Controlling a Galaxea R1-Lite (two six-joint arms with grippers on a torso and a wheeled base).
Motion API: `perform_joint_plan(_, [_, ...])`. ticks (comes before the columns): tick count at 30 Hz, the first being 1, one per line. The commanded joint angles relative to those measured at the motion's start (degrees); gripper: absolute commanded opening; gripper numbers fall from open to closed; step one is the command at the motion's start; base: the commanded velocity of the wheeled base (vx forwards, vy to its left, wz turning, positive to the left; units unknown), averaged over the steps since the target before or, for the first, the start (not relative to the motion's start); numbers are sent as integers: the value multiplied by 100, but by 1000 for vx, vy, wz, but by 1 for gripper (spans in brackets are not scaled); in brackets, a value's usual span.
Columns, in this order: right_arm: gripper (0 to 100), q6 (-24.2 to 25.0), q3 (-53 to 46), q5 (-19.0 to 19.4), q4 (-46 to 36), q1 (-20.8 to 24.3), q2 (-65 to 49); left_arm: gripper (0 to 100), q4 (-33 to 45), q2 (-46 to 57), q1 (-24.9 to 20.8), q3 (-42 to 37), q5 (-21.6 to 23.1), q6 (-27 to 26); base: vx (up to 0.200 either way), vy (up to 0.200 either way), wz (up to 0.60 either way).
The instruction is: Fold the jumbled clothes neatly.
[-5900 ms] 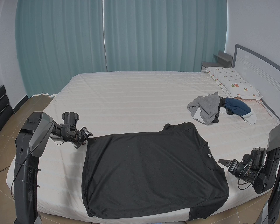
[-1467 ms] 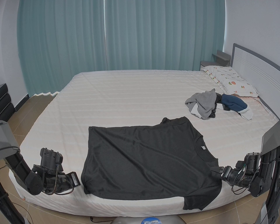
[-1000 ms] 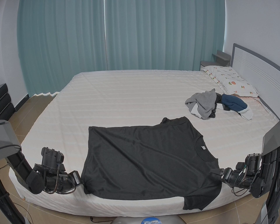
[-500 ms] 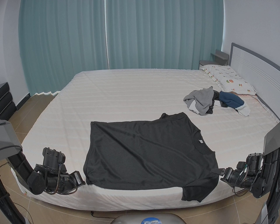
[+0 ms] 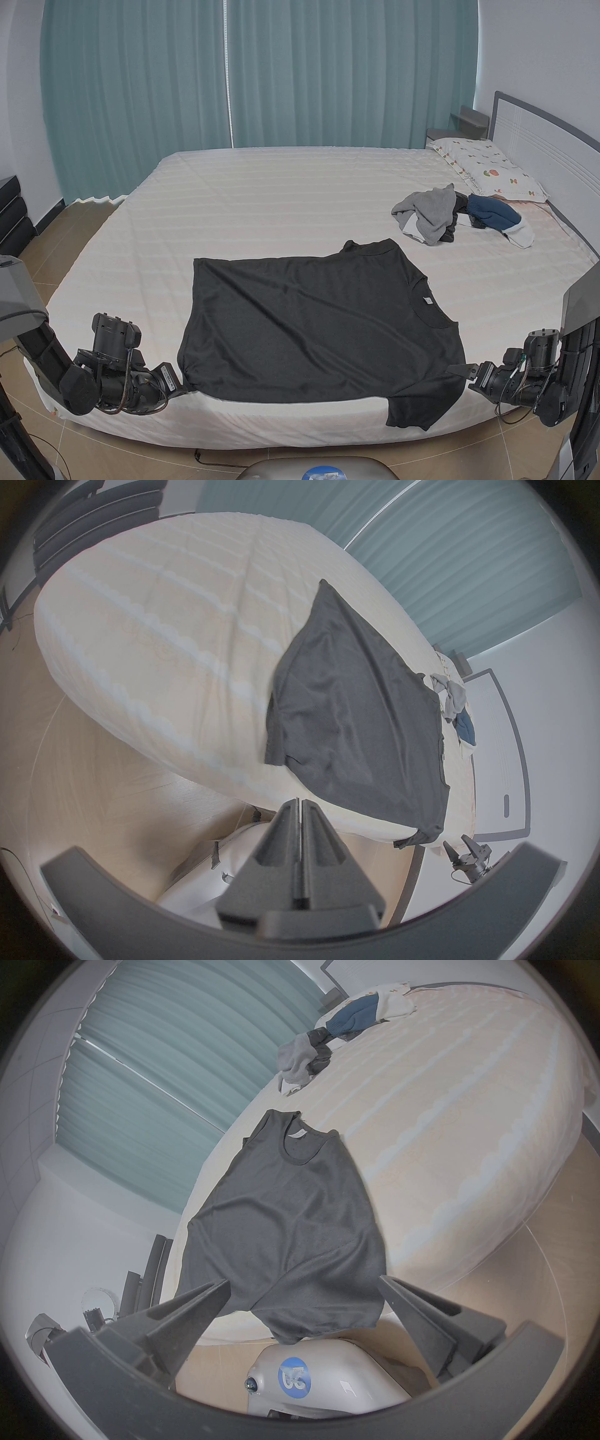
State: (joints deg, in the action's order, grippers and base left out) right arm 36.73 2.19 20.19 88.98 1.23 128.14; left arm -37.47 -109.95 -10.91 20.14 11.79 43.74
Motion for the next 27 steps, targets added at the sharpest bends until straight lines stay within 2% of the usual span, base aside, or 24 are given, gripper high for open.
perform_joint_plan(1, [100, 1, 0, -129, 67, 132, 168, 0, -6, -88, 1, 25, 8, 12, 0, 0, 0])
perform_joint_plan(5, [100, -8, 27, -279, 67, 211, 265, 0, 3, -150, 1, 16, -10, -32, 0, 0, 0])
perform_joint_plan(17, [100, 1, -17, -270, 67, 360, 238, 0, 12, -326, 133, 95, -142, -23, 0, 0, 0])
perform_joint_plan(18, [100, 1, -26, -270, 67, 369, 229, 100, 12, -326, 133, 87, -151, -23, 0, 0, 0])
perform_joint_plan(26, [100, 18, -17, -270, 67, 431, 273, 100, -6, -493, 151, 60, -221, -50, 0, 0, 0])
perform_joint_plan(27, [100, 18, -17, -261, 67, 439, 273, 100, -14, -712, 142, 122, -528, -59, 0, 0, 0])
